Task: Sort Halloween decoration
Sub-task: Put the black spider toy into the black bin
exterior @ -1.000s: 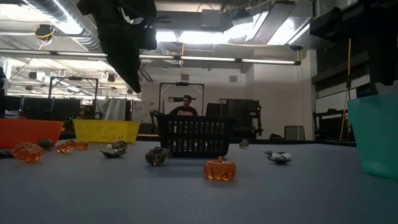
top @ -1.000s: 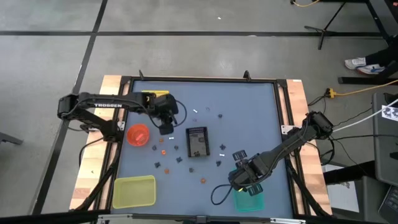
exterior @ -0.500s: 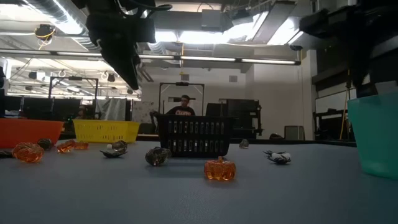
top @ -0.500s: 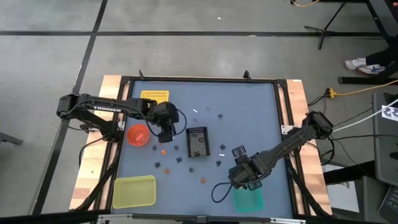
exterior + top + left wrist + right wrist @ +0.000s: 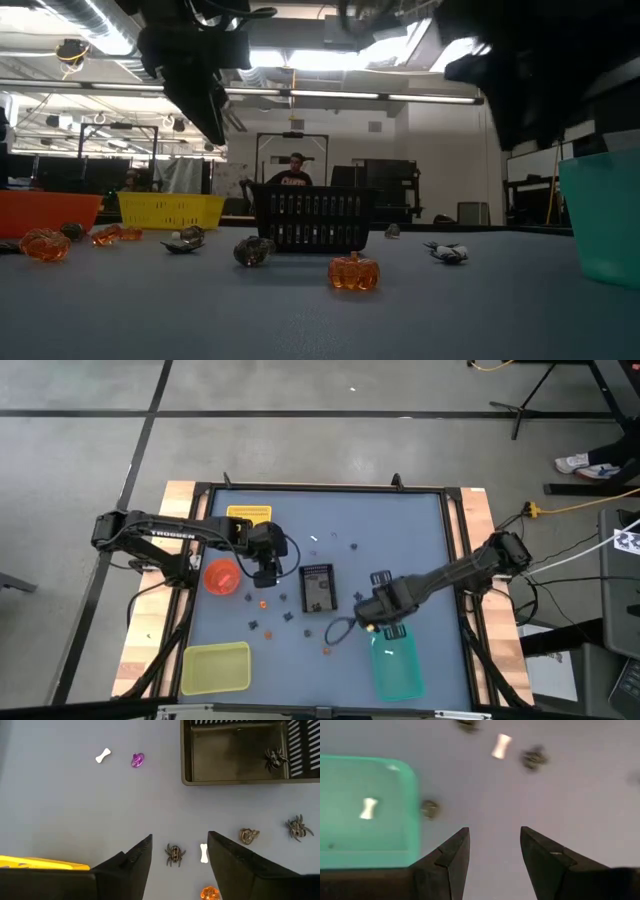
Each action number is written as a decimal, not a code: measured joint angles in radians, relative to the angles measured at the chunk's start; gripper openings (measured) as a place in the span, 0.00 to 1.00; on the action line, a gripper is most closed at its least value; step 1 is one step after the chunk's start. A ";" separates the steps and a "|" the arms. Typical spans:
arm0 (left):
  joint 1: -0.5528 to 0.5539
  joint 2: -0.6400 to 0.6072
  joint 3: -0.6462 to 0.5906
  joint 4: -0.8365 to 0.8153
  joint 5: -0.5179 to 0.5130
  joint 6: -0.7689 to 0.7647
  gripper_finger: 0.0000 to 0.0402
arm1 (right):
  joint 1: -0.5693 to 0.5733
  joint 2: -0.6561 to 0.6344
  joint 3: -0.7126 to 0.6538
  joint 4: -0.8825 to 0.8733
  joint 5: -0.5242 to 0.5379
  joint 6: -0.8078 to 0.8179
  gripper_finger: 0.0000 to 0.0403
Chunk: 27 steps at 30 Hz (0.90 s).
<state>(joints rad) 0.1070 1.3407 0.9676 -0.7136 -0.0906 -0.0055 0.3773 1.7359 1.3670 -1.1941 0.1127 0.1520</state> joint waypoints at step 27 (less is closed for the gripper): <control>0.001 0.291 0.000 -0.012 0.004 0.016 0.44 | -0.230 -0.341 -0.448 0.288 0.060 -0.165 0.43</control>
<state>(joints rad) 0.1078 1.6316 0.9680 -0.7260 -0.0868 0.0105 0.1473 1.3946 0.9187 -0.9064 0.1725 -0.0131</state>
